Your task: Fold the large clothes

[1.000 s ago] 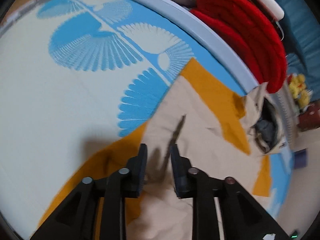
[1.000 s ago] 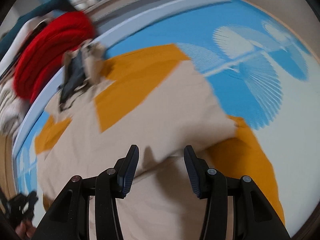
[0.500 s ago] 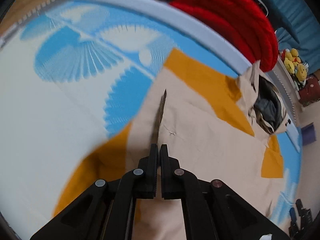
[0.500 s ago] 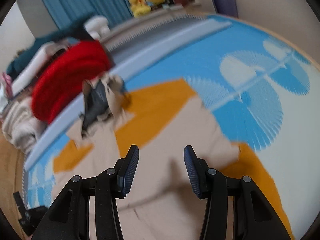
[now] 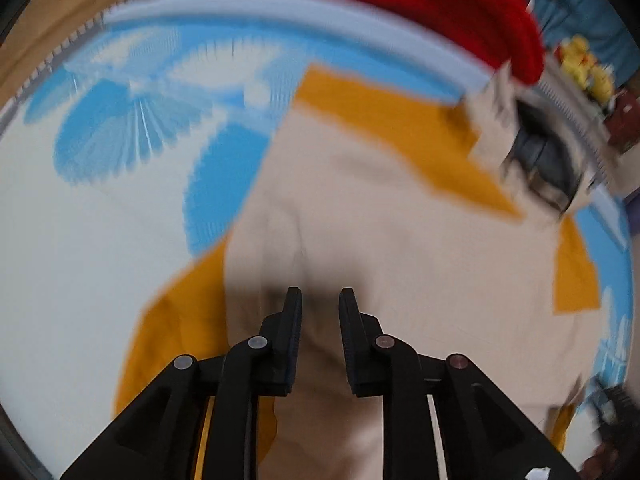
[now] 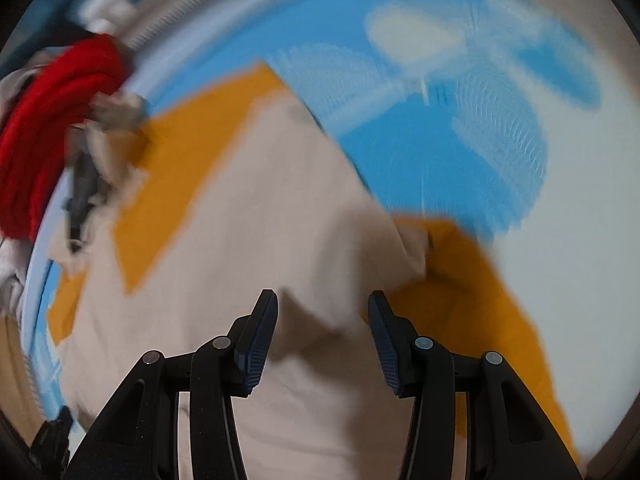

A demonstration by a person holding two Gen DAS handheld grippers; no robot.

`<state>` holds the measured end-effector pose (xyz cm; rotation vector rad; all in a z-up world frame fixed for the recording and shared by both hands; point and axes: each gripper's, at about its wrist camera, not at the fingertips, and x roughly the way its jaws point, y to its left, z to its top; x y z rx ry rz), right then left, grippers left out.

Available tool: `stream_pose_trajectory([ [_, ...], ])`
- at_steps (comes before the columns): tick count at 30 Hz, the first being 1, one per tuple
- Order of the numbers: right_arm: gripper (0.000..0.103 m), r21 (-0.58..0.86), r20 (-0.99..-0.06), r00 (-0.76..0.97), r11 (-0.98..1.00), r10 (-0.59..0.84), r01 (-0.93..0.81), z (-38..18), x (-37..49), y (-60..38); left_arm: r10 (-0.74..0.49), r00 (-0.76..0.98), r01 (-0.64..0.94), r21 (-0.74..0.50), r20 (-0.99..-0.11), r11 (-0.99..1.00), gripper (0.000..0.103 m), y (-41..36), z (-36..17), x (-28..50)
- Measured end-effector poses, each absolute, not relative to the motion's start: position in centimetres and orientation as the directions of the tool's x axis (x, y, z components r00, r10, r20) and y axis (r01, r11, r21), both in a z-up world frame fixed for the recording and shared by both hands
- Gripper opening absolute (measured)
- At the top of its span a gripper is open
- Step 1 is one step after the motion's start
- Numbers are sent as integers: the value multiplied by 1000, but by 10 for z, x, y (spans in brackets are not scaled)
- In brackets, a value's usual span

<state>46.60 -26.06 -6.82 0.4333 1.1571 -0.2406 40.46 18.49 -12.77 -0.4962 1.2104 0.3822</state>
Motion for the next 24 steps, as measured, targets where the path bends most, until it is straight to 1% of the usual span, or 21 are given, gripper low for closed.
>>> stream_pose_trajectory([
  [2, 48, 193, -876, 483, 929, 17, 317, -47, 466, -243, 18, 259, -536, -128, -966, 835, 18, 182, -140, 404],
  [3, 48, 188, -855, 518, 947, 27, 261, -41, 468, -231, 29, 263, -542, -123, -964, 831, 18, 181, -138, 402],
  [5, 49, 204, -851, 519, 962, 82, 184, -43, 475, -219, 47, 290, -543, -124, -956, 831, 18, 178, -125, 400],
  [6, 49, 230, -865, 485, 959, 126, 162, -53, 480, -215, 48, 318, -531, -136, -947, 836, 20, 176, -117, 400],
  [8, 49, 239, -911, 381, 955, 158, 176, -79, 484, -214, 52, 354, -497, -140, -934, 856, 24, 171, -107, 402],
  [11, 49, 162, -963, 250, 959, 102, 231, -112, 482, -226, 59, 347, -484, -125, -936, 866, 24, 169, -104, 404],
  [14, 49, 161, -967, 237, 948, 95, 274, -114, 480, -235, 36, 364, -479, -154, -931, 864, 24, 170, -97, 404],
  [17, 48, 148, -941, 331, 962, 67, 228, -80, 478, -228, 71, 410, -443, -131, -909, 887, 24, 161, -80, 406],
  [19, 49, 131, -911, 411, 975, 46, 181, -57, 475, -219, 86, 444, -414, -119, -892, 902, 28, 152, -67, 406],
  [21, 49, 106, -858, 512, 988, 32, 116, -27, 470, -207, 97, 463, -395, -107, -881, 912, 35, 147, -59, 406],
  [22, 49, 102, -837, 545, 991, 36, 92, -15, 472, -203, 98, 470, -388, -105, -877, 916, 36, 145, -56, 405],
  [24, 49, 84, -788, 614, 996, 46, 34, 9, 467, -189, 104, 490, -364, -95, -866, 927, 42, 137, -46, 404],
])
